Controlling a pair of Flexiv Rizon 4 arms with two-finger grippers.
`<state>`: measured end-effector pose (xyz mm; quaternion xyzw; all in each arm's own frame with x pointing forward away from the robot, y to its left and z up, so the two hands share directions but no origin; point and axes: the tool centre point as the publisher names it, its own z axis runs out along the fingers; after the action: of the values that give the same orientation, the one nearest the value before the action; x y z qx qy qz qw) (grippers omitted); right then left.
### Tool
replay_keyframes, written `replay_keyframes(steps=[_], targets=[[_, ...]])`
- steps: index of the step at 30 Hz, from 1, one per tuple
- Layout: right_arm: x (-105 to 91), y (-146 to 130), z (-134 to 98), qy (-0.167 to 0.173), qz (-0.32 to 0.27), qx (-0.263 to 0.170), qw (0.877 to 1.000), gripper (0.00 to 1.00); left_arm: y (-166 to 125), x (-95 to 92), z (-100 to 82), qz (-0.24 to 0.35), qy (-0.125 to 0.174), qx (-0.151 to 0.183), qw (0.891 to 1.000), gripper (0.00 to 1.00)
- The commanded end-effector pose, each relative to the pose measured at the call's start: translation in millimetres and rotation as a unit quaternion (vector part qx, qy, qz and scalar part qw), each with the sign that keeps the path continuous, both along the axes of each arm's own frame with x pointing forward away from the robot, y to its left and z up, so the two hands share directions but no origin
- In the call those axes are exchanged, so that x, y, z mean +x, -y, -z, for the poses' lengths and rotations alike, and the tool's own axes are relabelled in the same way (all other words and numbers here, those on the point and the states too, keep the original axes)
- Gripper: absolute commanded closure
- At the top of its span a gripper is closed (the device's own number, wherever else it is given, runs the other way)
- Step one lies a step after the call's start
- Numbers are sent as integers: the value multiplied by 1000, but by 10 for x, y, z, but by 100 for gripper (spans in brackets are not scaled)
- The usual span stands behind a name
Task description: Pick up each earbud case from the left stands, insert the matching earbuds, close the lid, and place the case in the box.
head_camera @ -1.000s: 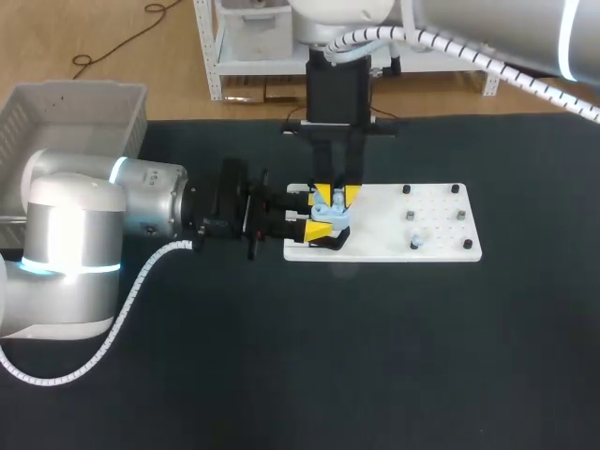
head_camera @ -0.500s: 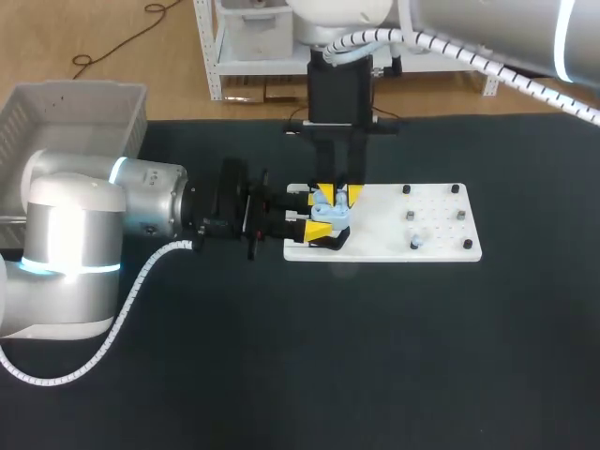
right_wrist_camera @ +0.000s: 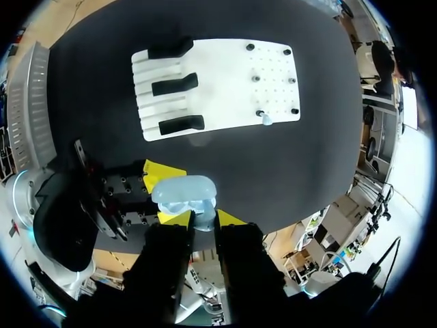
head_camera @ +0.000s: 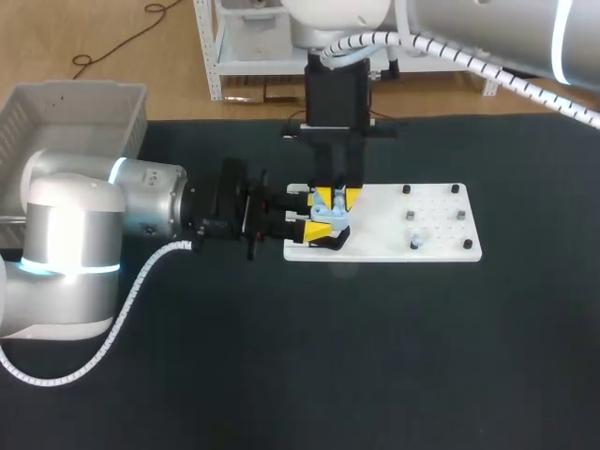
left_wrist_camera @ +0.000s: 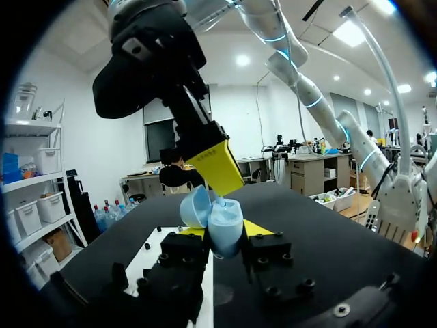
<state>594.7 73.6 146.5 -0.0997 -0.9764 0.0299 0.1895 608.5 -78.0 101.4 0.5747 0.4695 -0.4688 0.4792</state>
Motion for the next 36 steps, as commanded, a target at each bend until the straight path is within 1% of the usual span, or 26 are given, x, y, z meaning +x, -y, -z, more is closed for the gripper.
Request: replay_keyframes(steps=[1,8,15,16,17,18,20,21,22,23,24,26,27,28,32,35,36], targets=[[-46,-7,23,1,2,4,1000,100,8,8,-5,2,1,-1,1000,100],[-77,-13,35,-3,9,13,1000,100,8,8,-5,2,1,-1,1000,100],[-81,10,52,0,14,17,1000,100,8,8,-5,2,1,-1,1000,100],[-81,12,54,0,15,17,1000,94,8,8,-5,2,1,-1,1000,100],[-82,13,54,1,15,17,1000,82,8,8,-5,2,1,-1,1000,100],[-82,13,55,2,15,17,1000,63,8,8,-5,2,1,-1,1000,100],[-83,11,56,3,15,19,1000,54,8,8,-5,2,1,-1,1000,100],[-83,9,55,4,15,19,1000,51,8,8,-5,2,1,-1,1000,100],[-81,3,52,6,15,21,1000,33,8,8,-5,2,1,-1,1000,100],[-80,0,50,6,15,21,1000,25,8,8,-5,2,1,-1,1000,100],[-78,-3,48,7,15,22,1000,24,8,8,-5,2,1,-1,1000,100],[-76,-11,38,10,13,23,1000,28,8,8,-5,2,1,-1,1000,100],[-78,-13,29,10,13,24,1000,31,8,8,-5,2,1,-1,1000,100],[-82,-13,14,12,12,25,1000,37,8,8,-5,2,1,-1,1000,100],[-132,1,-89,23,12,32,999,47,8,8,-5,2,1,-1,1000,100],[-204,42,-216,50,13,49,997,47,8,8,-5,2,1,-1,1000,100],[-226,63,-256,63,12,56,996,45,8,8,-5,2,1,-1,1000,100]])
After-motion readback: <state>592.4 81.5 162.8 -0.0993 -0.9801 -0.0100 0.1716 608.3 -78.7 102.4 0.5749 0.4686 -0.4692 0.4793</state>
